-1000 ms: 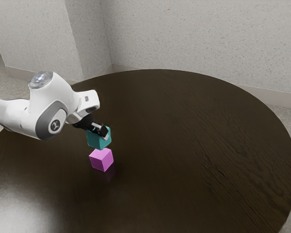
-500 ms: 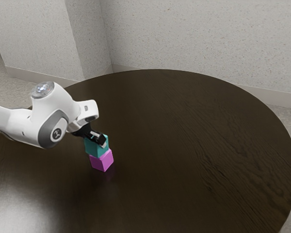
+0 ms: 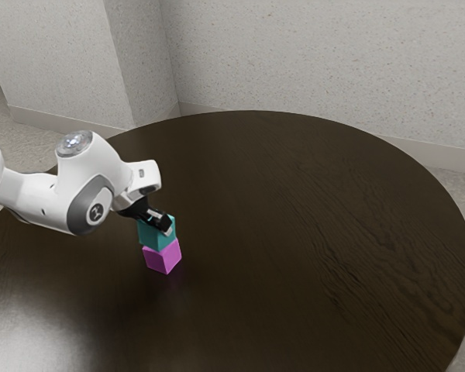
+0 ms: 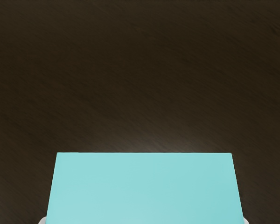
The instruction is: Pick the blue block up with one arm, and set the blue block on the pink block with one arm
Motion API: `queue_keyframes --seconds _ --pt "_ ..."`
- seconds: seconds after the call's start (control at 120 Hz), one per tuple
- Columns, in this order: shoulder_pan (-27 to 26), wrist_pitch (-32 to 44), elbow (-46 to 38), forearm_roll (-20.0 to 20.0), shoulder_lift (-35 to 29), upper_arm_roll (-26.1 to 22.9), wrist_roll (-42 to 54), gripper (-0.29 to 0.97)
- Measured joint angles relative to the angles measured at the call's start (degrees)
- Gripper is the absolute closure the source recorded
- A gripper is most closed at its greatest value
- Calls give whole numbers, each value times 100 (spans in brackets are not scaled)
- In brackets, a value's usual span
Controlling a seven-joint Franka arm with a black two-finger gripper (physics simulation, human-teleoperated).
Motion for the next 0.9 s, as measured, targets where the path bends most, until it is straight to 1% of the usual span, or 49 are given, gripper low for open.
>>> queue_keyframes --seconds 0.517,0.9 --pt "170 -1 98 -12 32 -72 56 31" --pt "6 6 59 -29 21 -97 74 31"
